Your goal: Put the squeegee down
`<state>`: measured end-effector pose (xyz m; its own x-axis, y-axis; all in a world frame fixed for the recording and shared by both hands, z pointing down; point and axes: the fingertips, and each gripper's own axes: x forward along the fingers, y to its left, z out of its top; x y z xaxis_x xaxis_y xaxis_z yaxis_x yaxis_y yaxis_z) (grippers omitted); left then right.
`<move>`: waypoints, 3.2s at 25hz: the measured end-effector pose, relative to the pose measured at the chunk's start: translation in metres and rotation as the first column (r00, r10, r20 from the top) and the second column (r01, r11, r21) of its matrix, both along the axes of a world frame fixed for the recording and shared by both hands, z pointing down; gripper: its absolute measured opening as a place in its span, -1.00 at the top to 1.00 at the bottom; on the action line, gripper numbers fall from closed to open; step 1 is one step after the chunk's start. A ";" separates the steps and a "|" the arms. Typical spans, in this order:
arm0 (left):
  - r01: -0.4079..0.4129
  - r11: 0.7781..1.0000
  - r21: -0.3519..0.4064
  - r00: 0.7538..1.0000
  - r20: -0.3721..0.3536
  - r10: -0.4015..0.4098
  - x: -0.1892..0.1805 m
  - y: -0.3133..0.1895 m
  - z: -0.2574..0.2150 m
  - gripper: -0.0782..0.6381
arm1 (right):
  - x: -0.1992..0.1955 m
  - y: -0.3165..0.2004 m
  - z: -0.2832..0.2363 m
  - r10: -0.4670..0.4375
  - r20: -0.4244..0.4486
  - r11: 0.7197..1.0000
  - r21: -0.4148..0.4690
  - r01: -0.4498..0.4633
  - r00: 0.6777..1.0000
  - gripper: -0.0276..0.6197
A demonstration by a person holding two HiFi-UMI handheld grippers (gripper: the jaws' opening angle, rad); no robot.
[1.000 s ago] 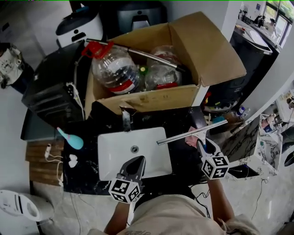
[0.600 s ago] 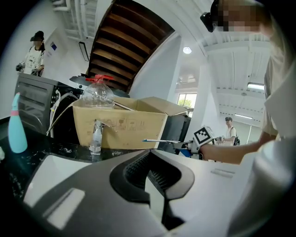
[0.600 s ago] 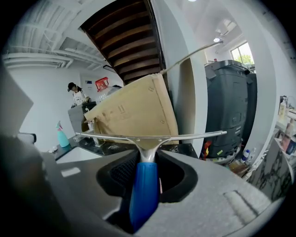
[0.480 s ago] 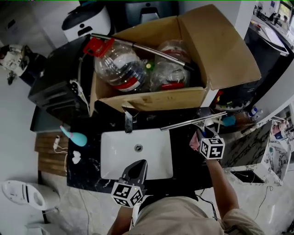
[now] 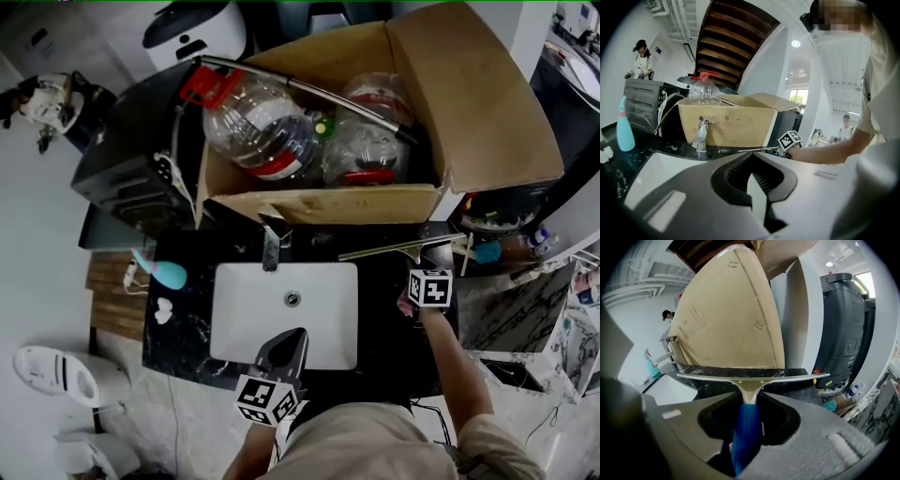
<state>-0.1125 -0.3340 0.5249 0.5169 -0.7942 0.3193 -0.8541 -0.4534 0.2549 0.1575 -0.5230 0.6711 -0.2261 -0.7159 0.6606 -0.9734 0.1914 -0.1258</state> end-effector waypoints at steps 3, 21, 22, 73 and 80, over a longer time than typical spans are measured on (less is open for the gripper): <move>0.021 1.000 -0.012 1.000 -0.004 -0.021 -0.002 -0.002 0.004 0.74 | -0.001 -0.002 0.011 0.001 -0.017 1.000 -0.025 -0.001 1.000 0.54; -0.001 1.000 0.013 1.000 -0.013 0.001 -0.005 0.000 -0.001 0.74 | -0.005 0.003 0.004 0.000 -0.072 1.000 0.011 0.001 0.997 0.45; -0.005 1.000 0.017 1.000 -0.014 0.005 -0.006 0.002 -0.003 0.74 | -0.007 0.005 -0.001 0.002 -0.062 1.000 0.021 0.000 0.998 0.45; -0.247 0.925 0.289 0.966 -0.002 0.259 0.029 0.015 -0.101 0.74 | -0.026 0.245 -0.221 -0.106 0.107 0.825 0.565 0.027 0.989 0.91; -0.218 0.939 0.266 0.973 -0.014 0.230 0.037 0.030 -0.098 0.74 | -0.026 0.257 -0.246 -0.159 0.079 0.781 0.620 0.076 0.984 0.91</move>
<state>-0.0760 -0.3039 0.4273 0.7002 -0.7083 0.0894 -0.7130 -0.6876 0.1374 0.1316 -0.2664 0.4248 -0.3827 -0.9223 0.0537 -0.9233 0.3799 -0.0562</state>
